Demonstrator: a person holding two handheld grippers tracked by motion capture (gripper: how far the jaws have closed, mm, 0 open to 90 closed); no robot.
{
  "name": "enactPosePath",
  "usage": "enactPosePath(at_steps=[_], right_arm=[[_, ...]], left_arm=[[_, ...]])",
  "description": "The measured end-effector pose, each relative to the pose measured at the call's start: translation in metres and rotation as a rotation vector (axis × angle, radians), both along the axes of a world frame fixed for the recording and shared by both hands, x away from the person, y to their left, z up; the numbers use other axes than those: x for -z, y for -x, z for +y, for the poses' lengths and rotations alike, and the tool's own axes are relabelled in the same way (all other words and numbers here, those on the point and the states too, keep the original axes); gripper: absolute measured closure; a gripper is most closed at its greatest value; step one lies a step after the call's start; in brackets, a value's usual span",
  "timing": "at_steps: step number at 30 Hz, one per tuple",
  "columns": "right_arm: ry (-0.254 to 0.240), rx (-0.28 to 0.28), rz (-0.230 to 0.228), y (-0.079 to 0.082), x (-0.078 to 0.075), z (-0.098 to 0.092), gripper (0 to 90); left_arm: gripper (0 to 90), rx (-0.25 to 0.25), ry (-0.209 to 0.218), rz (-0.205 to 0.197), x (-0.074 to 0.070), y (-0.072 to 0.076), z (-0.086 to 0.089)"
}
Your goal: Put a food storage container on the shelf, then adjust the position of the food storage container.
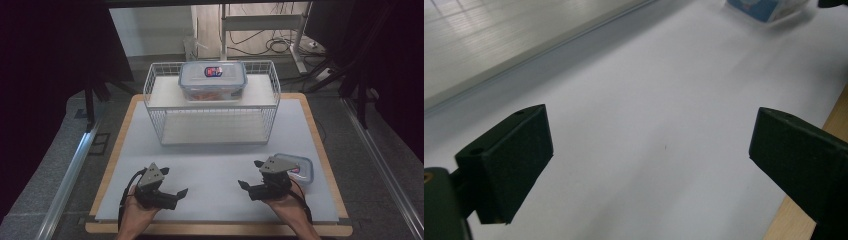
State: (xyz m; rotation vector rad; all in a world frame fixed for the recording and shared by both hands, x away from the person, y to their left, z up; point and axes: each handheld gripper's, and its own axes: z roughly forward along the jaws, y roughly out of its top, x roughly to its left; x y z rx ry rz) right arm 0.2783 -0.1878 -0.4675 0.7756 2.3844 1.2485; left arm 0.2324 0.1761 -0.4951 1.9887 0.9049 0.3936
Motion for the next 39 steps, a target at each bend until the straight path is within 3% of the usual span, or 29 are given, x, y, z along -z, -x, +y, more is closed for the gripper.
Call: enactPosePath(at_steps=[7,11,14,21,30,34,36,39], right_arm=[[0.020,0.017,0.043,0.007,0.012,-0.006,8.5],[0.001,0.027,0.063,0.005,0.013,-0.006,9.9],[0.017,0.038,0.074,0.004,0.015,-0.007,13.8],[0.050,0.088,0.093,0.001,0.015,-0.012,37.4],[0.045,0.172,0.093,-0.010,-0.002,-0.049,79.2],[0.059,0.248,0.057,-0.016,-0.009,-0.071,88.0],[0.047,0.322,0.045,-0.020,-0.011,-0.089,89.6],[0.038,0.368,0.039,-0.023,-0.012,-0.101,89.7]], left_arm=[[0.4,-0.027,-0.082,-0.034,0.011,0.013,-0.001],[0.3,-0.046,-0.082,-0.054,0.012,0.011,0.002],[0.2,-0.062,-0.082,-0.058,0.013,0.011,0.004],[0.7,-0.079,-0.059,-0.048,0.015,0.009,0.007],[0.9,-0.074,-0.077,-0.033,0.018,0.007,0.008],[1.3,-0.071,-0.075,-0.014,0.020,0.005,0.010],[1.9,-0.067,-0.079,0.002,0.022,0.003,0.011],[2.2,-0.066,-0.082,0.006,0.023,0.003,0.011]])
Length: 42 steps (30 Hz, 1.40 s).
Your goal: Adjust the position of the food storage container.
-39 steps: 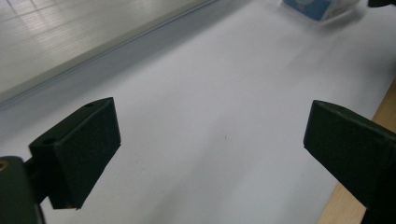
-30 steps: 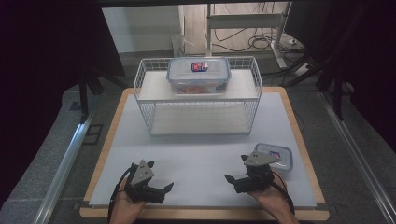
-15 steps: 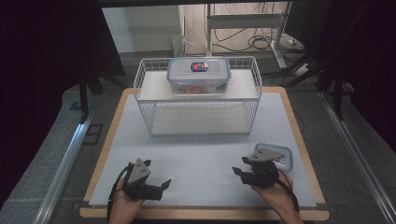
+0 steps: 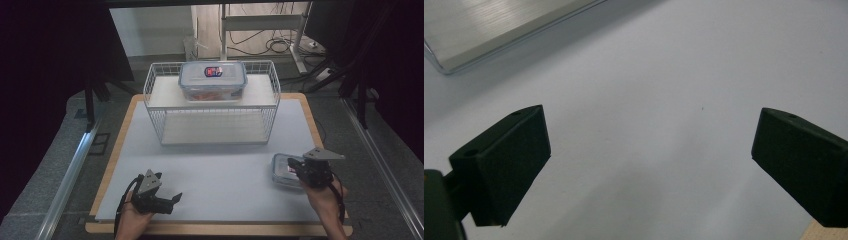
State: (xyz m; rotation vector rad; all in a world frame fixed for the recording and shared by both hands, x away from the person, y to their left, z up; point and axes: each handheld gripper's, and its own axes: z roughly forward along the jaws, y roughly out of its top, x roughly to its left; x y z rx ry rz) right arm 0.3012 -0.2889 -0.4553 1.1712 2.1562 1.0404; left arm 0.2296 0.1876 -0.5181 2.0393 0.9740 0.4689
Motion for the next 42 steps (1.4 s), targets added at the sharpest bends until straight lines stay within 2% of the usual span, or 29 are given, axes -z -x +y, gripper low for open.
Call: enactPosePath(at_steps=[6,10,14,18,20,25,38,41,42], right_arm=[[-0.023,0.139,0.004,-0.008,0.003,-0.041,89.7],[-0.021,0.189,0.031,-0.011,0.009,-0.060,89.7],[-0.018,0.215,0.073,-0.015,0.017,-0.070,89.7],[-0.011,0.206,0.112,-0.018,0.023,-0.069,89.7],[0.015,0.211,0.116,-0.018,0.024,-0.068,89.7],[0.003,0.207,0.125,-0.019,0.027,-0.067,89.7],[0.007,0.116,0.133,-0.024,0.029,-0.039,89.7],[0.004,0.093,0.137,-0.025,0.029,-0.030,89.7],[0.003,0.070,0.142,-0.025,0.029,-0.023,89.7]], left_arm=[[2.4,0.004,-0.004,0.011,0.002,-0.001,0.000],[3.0,0.007,-0.014,0.019,0.003,-0.002,-0.001],[3.1,0.009,-0.010,0.025,0.004,-0.002,-0.001],[3.2,0.010,-0.002,0.029,0.004,-0.002,0.000],[3.2,0.011,0.004,0.032,0.004,-0.002,0.000],[3.2,0.014,0.021,0.039,0.005,-0.003,0.000],[3.2,0.023,0.027,0.051,0.006,-0.004,-0.003],[3.2,0.025,0.028,0.056,0.007,-0.005,-0.003],[3.2,0.026,0.028,0.057,0.007,-0.005,-0.003]])
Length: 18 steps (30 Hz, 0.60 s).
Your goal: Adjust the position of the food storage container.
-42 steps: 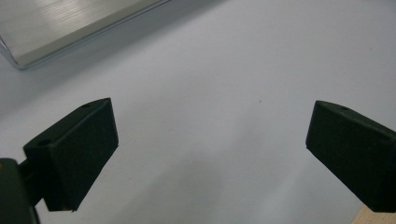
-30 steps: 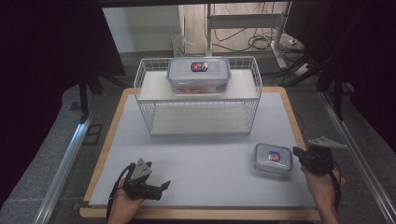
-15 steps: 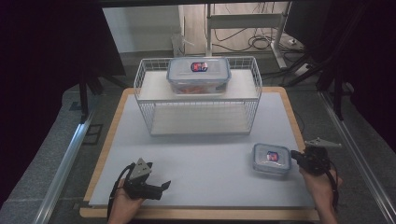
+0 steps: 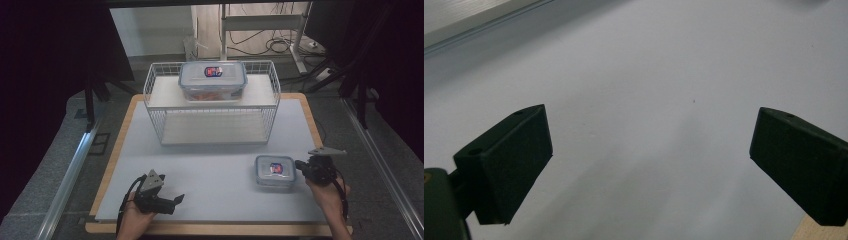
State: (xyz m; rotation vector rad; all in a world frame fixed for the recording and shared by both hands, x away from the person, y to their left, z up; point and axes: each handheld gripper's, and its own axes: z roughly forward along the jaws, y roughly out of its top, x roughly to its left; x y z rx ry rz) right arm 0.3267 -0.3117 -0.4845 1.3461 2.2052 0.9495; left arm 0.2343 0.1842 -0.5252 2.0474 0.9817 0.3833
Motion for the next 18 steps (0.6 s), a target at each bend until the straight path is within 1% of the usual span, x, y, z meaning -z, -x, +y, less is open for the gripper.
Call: enactPosePath(at_steps=[2,12,18], right_arm=[[-0.003,-0.008,0.000,0.000,0.000,0.003,89.7],[-0.015,-0.127,0.017,0.006,0.001,0.043,89.7],[-0.034,-0.191,0.030,0.011,0.002,0.065,89.7]], left_arm=[[3.2,0.000,0.000,0.001,0.000,0.000,-0.001],[3.2,0.004,-0.003,0.004,0.001,0.000,-0.002],[3.4,0.007,0.000,0.008,0.002,-0.001,-0.002]])
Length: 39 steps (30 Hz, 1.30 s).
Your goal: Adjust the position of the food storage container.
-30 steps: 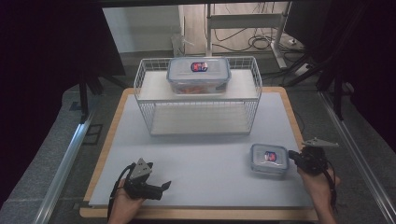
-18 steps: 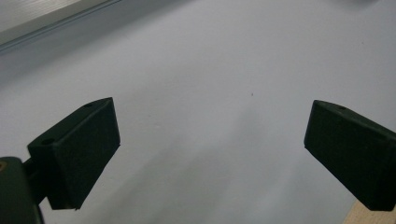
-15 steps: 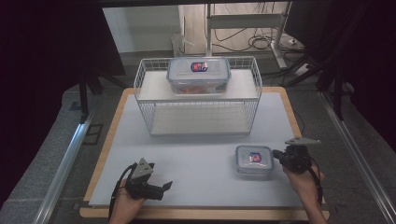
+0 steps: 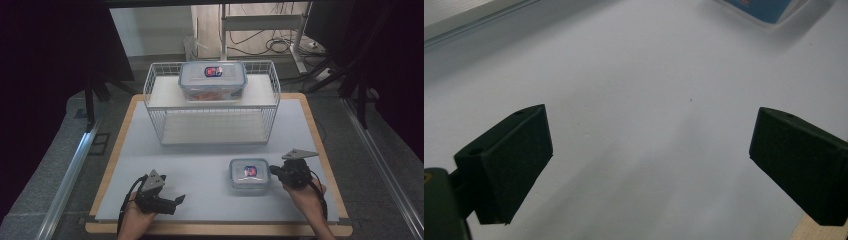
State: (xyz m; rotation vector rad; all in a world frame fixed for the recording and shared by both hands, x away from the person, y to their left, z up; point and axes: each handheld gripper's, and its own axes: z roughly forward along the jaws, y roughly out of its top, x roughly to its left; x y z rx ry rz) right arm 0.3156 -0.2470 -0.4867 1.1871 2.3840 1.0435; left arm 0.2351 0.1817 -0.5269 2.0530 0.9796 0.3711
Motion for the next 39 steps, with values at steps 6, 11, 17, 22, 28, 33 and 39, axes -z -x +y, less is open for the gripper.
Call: enactPosePath(at_steps=[6,11,17,22,28,33,39], right_arm=[[-0.018,-0.054,0.013,0.004,0.001,0.018,89.8],[-0.030,-0.093,0.021,0.008,0.002,0.032,89.8],[-0.042,-0.135,0.017,0.011,0.004,0.049,89.8],[-0.049,-0.156,0.012,0.012,0.005,0.059,89.7],[-0.067,-0.166,0.001,0.011,0.008,0.070,89.8],[-0.065,-0.172,-0.016,0.007,0.011,0.075,89.7],[-0.054,-0.184,-0.030,0.008,0.008,0.068,82.2]], left_arm=[[3.4,0.002,0.002,0.003,0.001,0.000,-0.001],[3.4,0.001,0.003,0.004,0.001,-0.001,-0.001],[3.4,0.005,0.002,0.008,0.001,-0.001,-0.002],[3.5,0.007,0.005,0.010,0.002,-0.002,-0.003],[3.6,0.012,0.005,0.016,0.003,-0.003,-0.005],[3.5,0.020,-0.003,0.019,0.003,-0.002,-0.007],[5.1,0.005,0.004,0.007,0.001,-0.001,-0.001]])
